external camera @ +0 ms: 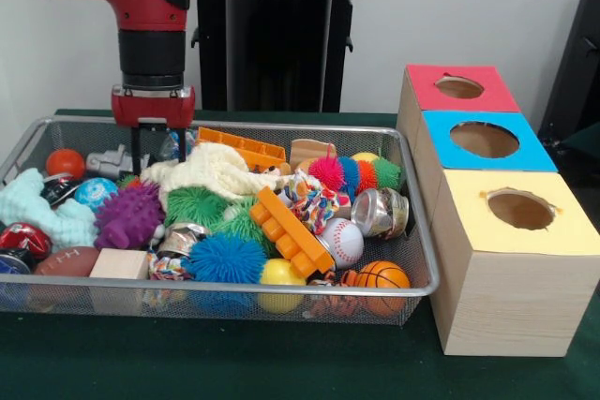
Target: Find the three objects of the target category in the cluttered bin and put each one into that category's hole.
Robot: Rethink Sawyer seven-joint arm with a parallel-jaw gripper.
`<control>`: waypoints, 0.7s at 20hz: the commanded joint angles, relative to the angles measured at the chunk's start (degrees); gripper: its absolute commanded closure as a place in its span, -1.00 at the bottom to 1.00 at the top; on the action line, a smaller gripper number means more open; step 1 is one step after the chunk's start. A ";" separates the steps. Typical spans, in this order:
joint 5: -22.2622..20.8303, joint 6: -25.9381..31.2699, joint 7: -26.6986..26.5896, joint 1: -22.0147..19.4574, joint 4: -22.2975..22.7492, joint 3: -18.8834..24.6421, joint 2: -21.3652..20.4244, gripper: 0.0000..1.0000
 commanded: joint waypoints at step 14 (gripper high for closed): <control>-0.04 -17.44 6.23 0.56 4.71 -17.67 7.05 -1.00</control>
